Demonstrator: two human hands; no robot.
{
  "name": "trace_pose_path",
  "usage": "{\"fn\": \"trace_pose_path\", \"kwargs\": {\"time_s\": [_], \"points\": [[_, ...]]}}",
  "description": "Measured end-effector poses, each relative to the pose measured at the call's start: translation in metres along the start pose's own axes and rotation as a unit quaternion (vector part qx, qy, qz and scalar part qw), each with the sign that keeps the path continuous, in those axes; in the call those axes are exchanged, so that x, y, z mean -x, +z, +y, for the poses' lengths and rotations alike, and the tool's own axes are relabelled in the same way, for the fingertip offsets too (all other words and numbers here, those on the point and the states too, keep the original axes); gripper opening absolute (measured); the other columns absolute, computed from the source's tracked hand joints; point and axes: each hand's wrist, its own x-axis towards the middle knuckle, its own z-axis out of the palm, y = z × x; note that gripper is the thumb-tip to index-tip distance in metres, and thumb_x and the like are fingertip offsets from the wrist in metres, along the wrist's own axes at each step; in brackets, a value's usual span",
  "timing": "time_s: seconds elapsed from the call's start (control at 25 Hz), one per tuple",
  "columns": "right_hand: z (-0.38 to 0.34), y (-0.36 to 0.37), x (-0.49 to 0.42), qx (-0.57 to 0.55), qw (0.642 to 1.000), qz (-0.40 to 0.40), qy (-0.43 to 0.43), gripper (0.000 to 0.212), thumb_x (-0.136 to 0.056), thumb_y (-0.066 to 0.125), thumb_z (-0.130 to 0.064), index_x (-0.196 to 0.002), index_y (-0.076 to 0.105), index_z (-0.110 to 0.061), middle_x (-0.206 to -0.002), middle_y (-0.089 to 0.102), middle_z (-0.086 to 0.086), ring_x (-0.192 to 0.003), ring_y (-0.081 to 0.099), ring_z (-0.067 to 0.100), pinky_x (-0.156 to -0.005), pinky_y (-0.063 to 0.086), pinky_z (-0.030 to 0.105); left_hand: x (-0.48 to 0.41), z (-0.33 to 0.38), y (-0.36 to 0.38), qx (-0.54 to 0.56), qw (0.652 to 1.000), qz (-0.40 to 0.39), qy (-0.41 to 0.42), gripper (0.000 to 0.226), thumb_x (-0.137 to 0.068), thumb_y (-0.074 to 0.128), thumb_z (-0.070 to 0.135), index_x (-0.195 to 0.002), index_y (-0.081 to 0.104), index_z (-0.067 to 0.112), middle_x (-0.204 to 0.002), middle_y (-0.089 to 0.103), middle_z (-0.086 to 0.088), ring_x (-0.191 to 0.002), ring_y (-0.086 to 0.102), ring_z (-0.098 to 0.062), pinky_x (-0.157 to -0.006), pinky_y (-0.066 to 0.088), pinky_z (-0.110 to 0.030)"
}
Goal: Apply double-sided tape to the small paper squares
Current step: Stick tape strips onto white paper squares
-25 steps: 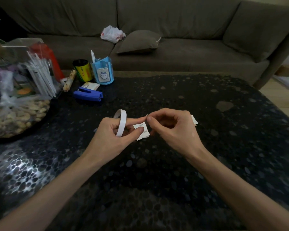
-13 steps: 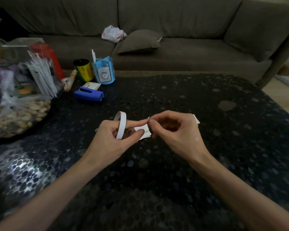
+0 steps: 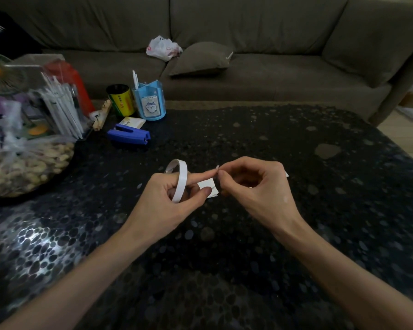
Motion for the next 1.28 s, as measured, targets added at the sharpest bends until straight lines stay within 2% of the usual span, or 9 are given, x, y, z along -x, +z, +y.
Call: {"fn": "trace_pose_path", "kwargs": {"time_s": [0.2, 0.32, 0.4, 0.52, 0.68, 0.88, 1.04, 1.16, 1.28], "points": [[0.001, 0.000, -0.001, 0.002, 1.000, 0.000, -0.002, 0.006, -0.094, 0.076, -0.011, -0.098, 0.080, -0.013, -0.082, 0.078, -0.005, -0.073, 0.076, 0.011, -0.072, 0.061, 0.023, 0.000, 0.001, 0.001, -0.003, 1.000, 0.005, -0.002, 0.036, -0.093, 0.073, 0.009, -0.126, 0.074, 0.024, -0.063, 0.063, 0.011, -0.053, 0.054, -0.002, -0.059, 0.043, -0.009], [0.001, -0.001, -0.002, -0.006, 1.000, -0.006, -0.001, 0.006, -0.094, 0.076, -0.015, -0.099, 0.080, -0.013, -0.085, 0.078, -0.005, -0.073, 0.076, 0.011, -0.070, 0.059, 0.020, 0.000, 0.003, 0.000, 0.005, 1.000, 0.011, 0.000, 0.034, -0.093, 0.074, 0.013, -0.124, 0.075, 0.027, -0.067, 0.068, 0.004, -0.055, 0.056, -0.007, -0.060, 0.046, -0.012], [0.000, -0.001, -0.002, -0.020, 1.000, -0.014, 0.008, 0.008, -0.093, 0.078, -0.020, -0.099, 0.080, -0.015, -0.086, 0.079, -0.005, -0.073, 0.077, 0.012, -0.070, 0.059, 0.020, -0.001, 0.004, 0.000, 0.025, 0.998, 0.056, -0.011, 0.026, -0.090, 0.076, 0.018, -0.114, 0.079, 0.028, -0.074, 0.073, -0.002, -0.064, 0.065, -0.014, -0.065, 0.052, -0.016], [0.000, 0.002, -0.002, -0.033, 0.999, -0.021, 0.025, 0.008, -0.093, 0.078, -0.023, -0.096, 0.080, -0.015, -0.084, 0.079, -0.003, -0.070, 0.076, 0.014, -0.068, 0.057, 0.020, -0.005, 0.002, 0.001, 0.044, 0.988, 0.143, -0.048, 0.010, -0.089, 0.078, 0.022, -0.098, 0.081, 0.025, -0.078, 0.075, -0.001, -0.065, 0.066, -0.009, -0.061, 0.052, -0.016], [0.003, 0.007, -0.003, -0.033, 0.999, -0.020, 0.029, 0.006, -0.095, 0.077, -0.020, -0.095, 0.080, -0.015, -0.081, 0.078, -0.001, -0.069, 0.076, 0.015, -0.068, 0.057, 0.022, -0.007, 0.004, 0.007, 0.066, 0.982, 0.161, -0.076, 0.007, -0.090, 0.076, 0.017, -0.094, 0.079, 0.022, -0.081, 0.076, 0.000, -0.074, 0.072, -0.013, -0.065, 0.056, -0.016], [0.000, 0.008, -0.005, -0.025, 0.999, -0.027, 0.018, 0.007, -0.095, 0.077, -0.019, -0.099, 0.080, -0.014, -0.085, 0.078, -0.002, -0.072, 0.076, 0.014, -0.070, 0.060, 0.024, -0.008, 0.004, 0.012, 0.100, 0.978, 0.158, -0.091, 0.010, -0.089, 0.078, 0.017, -0.092, 0.081, 0.026, -0.086, 0.074, -0.020, -0.085, 0.074, -0.031, -0.078, 0.064, -0.032], [0.000, 0.008, -0.005, -0.026, 0.999, -0.028, 0.023, 0.008, -0.095, 0.076, -0.018, -0.101, 0.079, -0.014, -0.086, 0.078, -0.002, -0.073, 0.076, 0.014, -0.072, 0.061, 0.024, -0.008, 0.003, 0.013, 0.088, 0.980, 0.147, -0.102, 0.014, -0.090, 0.077, 0.011, -0.098, 0.080, 0.022, -0.055, 0.056, 0.010, -0.060, 0.060, -0.006, -0.080, 0.057, -0.026], [0.000, 0.008, -0.004, -0.028, 0.999, -0.025, 0.021, 0.007, -0.096, 0.076, -0.017, -0.099, 0.079, -0.013, -0.083, 0.078, -0.003, -0.070, 0.076, 0.013, -0.071, 0.061, 0.023, -0.007, 0.005, 0.013, 0.079, 0.982, 0.142, -0.094, 0.015, -0.089, 0.078, 0.010, -0.100, 0.079, 0.020, -0.053, 0.048, 0.013, -0.057, 0.053, -0.002, -0.079, 0.056, -0.022], [-0.001, 0.008, -0.005, -0.026, 0.999, -0.023, 0.015, 0.006, -0.096, 0.075, -0.016, -0.099, 0.079, -0.012, -0.083, 0.078, -0.003, -0.069, 0.076, 0.013, -0.069, 0.059, 0.022, -0.008, 0.006, 0.013, 0.093, 0.981, 0.147, -0.084, 0.010, -0.086, 0.080, 0.018, -0.096, 0.080, 0.020, -0.056, 0.054, 0.005, -0.058, 0.054, -0.008, -0.074, 0.057, -0.021]]}}
